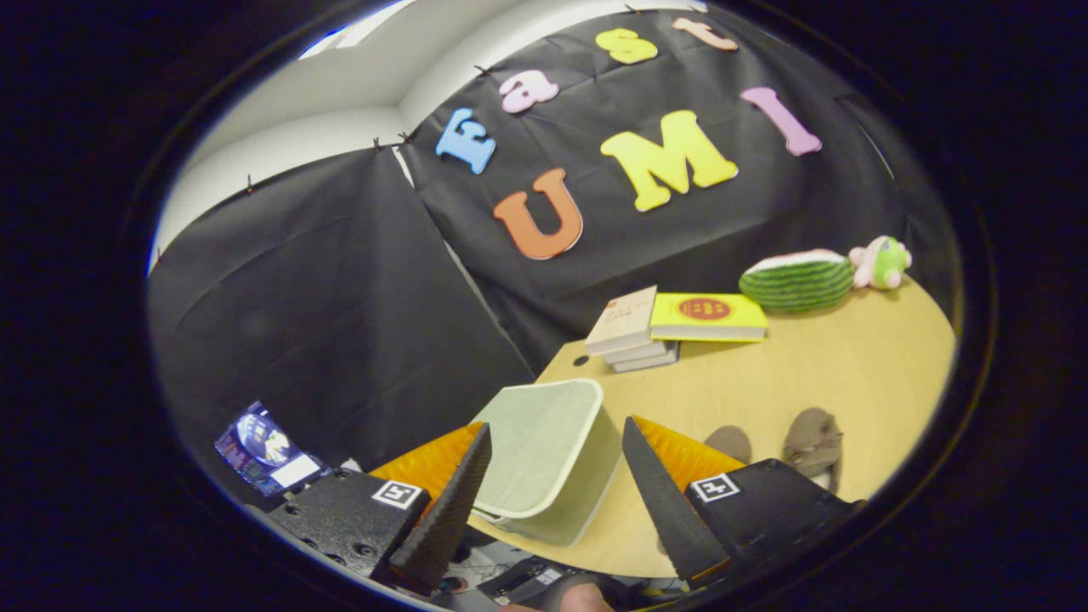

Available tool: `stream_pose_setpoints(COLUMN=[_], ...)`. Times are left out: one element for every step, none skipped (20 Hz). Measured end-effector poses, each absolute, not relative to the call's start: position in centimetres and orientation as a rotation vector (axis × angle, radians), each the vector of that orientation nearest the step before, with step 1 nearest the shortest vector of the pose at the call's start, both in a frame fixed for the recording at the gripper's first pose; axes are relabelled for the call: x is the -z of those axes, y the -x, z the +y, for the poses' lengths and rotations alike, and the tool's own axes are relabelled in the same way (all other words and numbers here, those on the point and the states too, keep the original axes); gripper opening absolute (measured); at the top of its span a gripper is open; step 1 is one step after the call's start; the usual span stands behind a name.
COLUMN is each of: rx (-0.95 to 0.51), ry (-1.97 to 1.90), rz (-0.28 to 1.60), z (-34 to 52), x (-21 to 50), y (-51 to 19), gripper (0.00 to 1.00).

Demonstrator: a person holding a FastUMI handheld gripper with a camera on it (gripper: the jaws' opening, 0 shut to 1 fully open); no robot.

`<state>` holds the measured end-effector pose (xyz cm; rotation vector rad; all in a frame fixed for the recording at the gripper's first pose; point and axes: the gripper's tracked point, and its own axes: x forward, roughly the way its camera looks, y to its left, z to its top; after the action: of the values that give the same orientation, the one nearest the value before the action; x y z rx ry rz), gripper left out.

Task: Open the storage box then place both shoes into the box .Put the left shoe in first, then the right shoe, with the right side of both shoes facing outward in a uniform manner.

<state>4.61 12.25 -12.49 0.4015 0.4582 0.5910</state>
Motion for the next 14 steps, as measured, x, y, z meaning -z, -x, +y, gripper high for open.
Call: stream_pose_setpoints(rx=[-0.627,-0.654,-0.670,-0.694,-0.715,-0.732,-0.744,-0.749,-0.752,-0.752,-0.749,-0.744,-0.736,-0.740], ry=[-0.428,-0.451,-0.464,-0.475,-0.491,-0.517,-0.546,-0.571,-0.588,-0.599,-0.610,-0.624,-0.636,-0.646], rz=[0.507,0.551,0.597,0.632,0.667,0.693,0.718,0.737,0.756,0.773,0.786,0.798,0.814,0.827], z=[13.1,14.0,14.6,15.3,16.0,16.6,17.0,17.4,17.5,17.6,17.6,17.6,17.7,18.1], x=[13.6,14.9,16.3,17.6,18.5,19.2,19.8,20.3,20.9,21.4,21.9,22.4,22.9,23.2], y=[-4.8,-5.0,-5.2,-5.1,-5.1,-5.1,-5.1,-5.5,-5.9,-6.3,-6.8,-7.3,-7.9,-8.2], gripper=[0.99,0.99,0.99,0.98,0.98,0.98,0.97,0.96,0.95,0.94,0.93,0.91,0.88,0.85])
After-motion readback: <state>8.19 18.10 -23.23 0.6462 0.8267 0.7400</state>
